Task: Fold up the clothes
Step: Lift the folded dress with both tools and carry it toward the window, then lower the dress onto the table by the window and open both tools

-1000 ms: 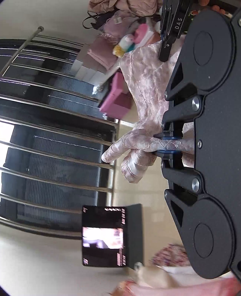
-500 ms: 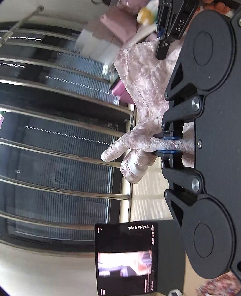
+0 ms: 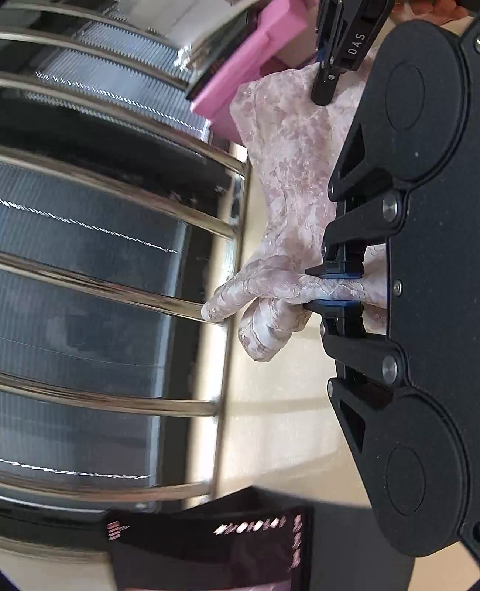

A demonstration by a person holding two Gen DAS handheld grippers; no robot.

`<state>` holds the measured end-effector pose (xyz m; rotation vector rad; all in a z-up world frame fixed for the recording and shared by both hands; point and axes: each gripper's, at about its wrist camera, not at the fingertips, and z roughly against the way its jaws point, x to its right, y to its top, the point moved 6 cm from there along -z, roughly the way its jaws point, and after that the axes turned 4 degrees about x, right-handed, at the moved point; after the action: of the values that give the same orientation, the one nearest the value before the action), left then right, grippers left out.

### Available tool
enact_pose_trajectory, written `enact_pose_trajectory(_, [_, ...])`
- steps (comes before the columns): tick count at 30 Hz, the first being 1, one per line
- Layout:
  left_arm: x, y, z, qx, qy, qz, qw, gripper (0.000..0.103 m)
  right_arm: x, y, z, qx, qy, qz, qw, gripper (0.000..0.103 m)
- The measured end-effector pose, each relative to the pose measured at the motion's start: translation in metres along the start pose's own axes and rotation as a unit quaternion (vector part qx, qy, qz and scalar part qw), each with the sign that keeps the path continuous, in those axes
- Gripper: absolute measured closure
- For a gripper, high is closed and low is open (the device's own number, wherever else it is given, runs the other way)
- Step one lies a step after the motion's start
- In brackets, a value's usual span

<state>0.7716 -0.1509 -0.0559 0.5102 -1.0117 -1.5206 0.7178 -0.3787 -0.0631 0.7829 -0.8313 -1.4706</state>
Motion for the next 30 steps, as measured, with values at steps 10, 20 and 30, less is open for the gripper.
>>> enact_pose_trajectory(10, [-0.028, -0.027, -0.038, -0.012, 0.007, 0.043, 0.999, 0.053, 0.02, -0.034, -0.043, -0.04, -0.005, -0.058, 0.998, 0.071])
enact_pose_trajectory(20, [-0.018, -0.004, -0.019, 0.048, -0.019, 0.022, 0.9984, 0.088, 0.021, -0.02, -0.008, 0.041, 0.049, -0.125, 0.99, 0.08])
enact_pose_trajectory(30, [-0.019, -0.035, -0.043, 0.016, 0.014, -0.013, 0.9997, 0.088, 0.008, -0.06, -0.034, -0.007, -0.006, -0.079, 0.997, 0.09])
